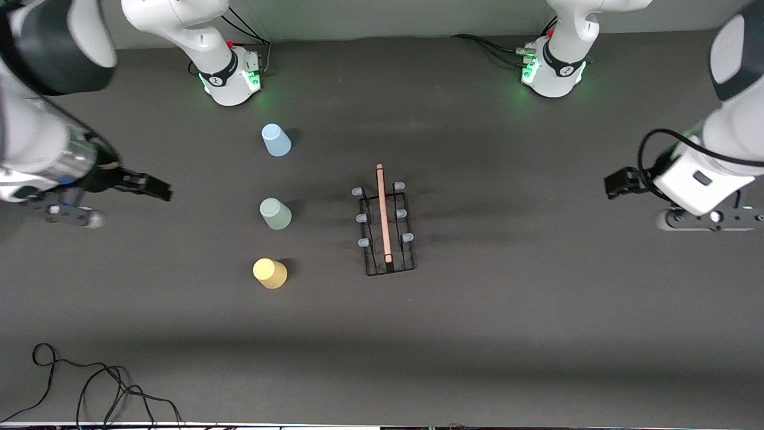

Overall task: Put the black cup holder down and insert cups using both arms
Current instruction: 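Reach the right gripper down to the pale green cup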

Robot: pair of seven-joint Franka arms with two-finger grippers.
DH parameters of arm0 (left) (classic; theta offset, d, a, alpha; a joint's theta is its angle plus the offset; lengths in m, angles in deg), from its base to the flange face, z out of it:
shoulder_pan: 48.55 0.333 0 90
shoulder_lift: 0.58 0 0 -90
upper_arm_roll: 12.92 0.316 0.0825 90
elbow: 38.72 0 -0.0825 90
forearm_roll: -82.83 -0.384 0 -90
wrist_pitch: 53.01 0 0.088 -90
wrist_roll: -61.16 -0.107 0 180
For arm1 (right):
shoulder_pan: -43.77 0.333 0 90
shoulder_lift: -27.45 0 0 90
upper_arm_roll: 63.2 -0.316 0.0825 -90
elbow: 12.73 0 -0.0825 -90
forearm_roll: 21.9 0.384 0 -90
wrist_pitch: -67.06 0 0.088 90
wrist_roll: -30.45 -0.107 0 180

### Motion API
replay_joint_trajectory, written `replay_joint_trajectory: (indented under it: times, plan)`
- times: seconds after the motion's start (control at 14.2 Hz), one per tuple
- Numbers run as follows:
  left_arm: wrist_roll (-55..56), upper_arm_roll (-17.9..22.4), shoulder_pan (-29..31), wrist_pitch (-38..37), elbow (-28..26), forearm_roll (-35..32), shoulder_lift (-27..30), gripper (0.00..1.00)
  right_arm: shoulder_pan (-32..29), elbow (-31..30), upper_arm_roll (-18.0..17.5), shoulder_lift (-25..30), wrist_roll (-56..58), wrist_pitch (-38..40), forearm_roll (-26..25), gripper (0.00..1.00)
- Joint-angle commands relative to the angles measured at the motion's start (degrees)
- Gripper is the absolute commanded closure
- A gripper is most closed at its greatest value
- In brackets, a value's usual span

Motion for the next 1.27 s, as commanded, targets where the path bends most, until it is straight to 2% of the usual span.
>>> replay_joint_trajectory:
  times: [0.0, 0.28, 0.56, 0.91, 1.2]
  plan:
    - [-0.3, -0.6, 0.6, 7.8, -14.4, -0.3, 8.9, 0.0, 2.2, -9.3, 0.4, 4.3, -3.1, -6.6, -0.3, 0.0]
    - [-0.5, -0.6, 3.8, 6.7, -12.4, 0.2, 8.2, 0.0, 6.4, -25.1, 0.4, 8.8, -6.8, -20.9, -0.3, 0.0]
    - [-1.6, -0.7, 5.3, -0.9, -3.9, 1.5, 5.8, 0.0, 9.2, -35.3, 0.3, 7.6, -8.6, -35.9, -0.3, 0.0]
    - [-3.5, -0.8, 6.7, -2.6, -2.8, 3.7, 5.9, 0.0, 11.8, -42.5, 0.4, 1.2, -8.6, -52.0, -0.3, 0.0]
    - [-3.2, -0.8, 6.5, -5.7, 0.0, 3.7, 5.8, 0.0, 12.8, -44.2, 0.3, -4.9, -8.7, -61.0, -0.2, 0.0]
